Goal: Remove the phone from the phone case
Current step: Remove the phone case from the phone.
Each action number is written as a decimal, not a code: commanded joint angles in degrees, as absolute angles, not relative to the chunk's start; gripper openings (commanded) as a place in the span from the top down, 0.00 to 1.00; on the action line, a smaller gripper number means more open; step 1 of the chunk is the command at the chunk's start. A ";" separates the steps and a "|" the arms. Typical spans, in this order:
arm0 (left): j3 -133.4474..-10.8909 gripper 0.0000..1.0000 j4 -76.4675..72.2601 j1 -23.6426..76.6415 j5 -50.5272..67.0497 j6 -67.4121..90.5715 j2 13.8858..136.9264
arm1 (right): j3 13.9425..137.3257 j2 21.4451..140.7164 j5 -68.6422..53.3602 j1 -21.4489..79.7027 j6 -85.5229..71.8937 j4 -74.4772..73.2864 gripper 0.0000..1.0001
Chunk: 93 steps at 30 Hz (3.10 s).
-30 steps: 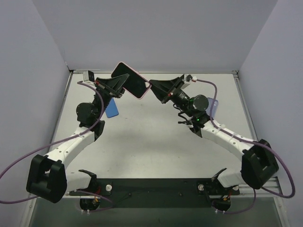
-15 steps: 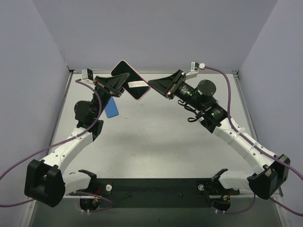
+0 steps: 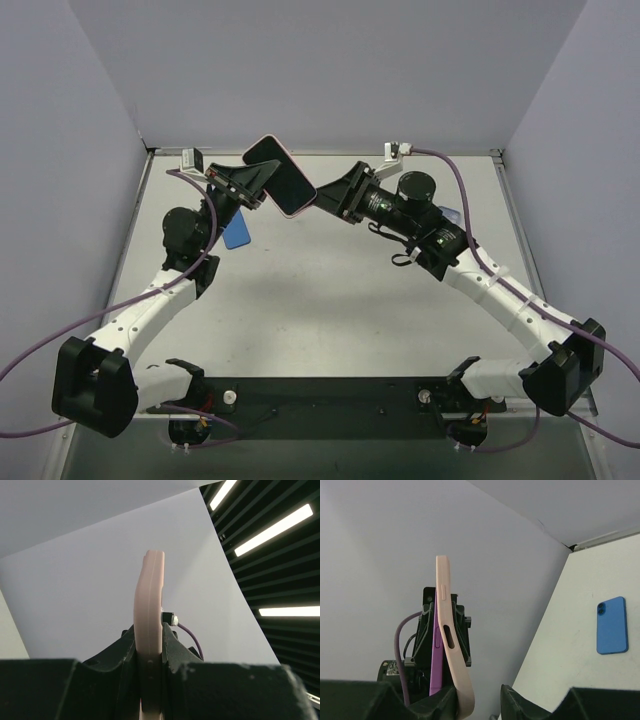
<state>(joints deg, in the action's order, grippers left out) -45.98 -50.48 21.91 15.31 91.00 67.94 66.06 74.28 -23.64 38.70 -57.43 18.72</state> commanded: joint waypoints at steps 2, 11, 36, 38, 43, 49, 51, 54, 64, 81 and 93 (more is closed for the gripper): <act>-51.33 1.00 -69.34 25.31 18.19 98.26 65.21 | 62.14 80.68 -34.09 42.63 -52.21 3.24 0.62; -49.66 1.00 -69.08 26.45 19.42 98.53 65.83 | 61.00 81.82 -40.42 41.66 -58.70 15.28 0.61; -38.85 1.00 -69.00 31.73 16.88 95.72 64.78 | 59.24 83.06 -38.59 35.78 -69.70 26.38 1.00; -38.50 0.90 -66.02 31.73 16.88 94.40 64.34 | 58.71 80.44 -35.53 33.93 -66.55 19.56 1.00; -37.09 0.38 -59.09 31.47 17.75 92.11 63.63 | 58.36 74.11 -29.28 29.11 -58.29 7.14 1.00; -36.65 0.11 -53.44 31.20 19.77 90.00 65.30 | 57.22 69.18 -24.35 25.23 -53.01 -2.09 1.00; -36.30 0.10 -52.66 31.29 20.13 90.09 66.44 | 57.65 68.29 -22.51 24.44 -50.46 -5.70 1.00; -35.16 0.08 -51.07 31.29 20.13 90.53 66.97 | 59.75 66.71 -16.28 24.43 -45.29 -12.37 1.00; -32.96 0.06 -50.89 31.29 20.92 90.88 69.43 | 61.35 65.30 -10.64 24.26 -40.26 -18.54 1.00; -32.69 0.04 -37.54 31.29 22.06 89.83 73.04 | 65.75 76.89 20.45 40.59 -26.10 -35.24 1.00; -34.89 0.03 -11.60 30.06 16.79 82.62 68.64 | 64.52 86.04 23.04 49.22 -23.20 -30.78 1.00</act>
<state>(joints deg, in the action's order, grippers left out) -31.99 -19.05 30.70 19.14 85.58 70.89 64.34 84.97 21.65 48.29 -25.19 -33.65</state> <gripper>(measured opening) 0.966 0.115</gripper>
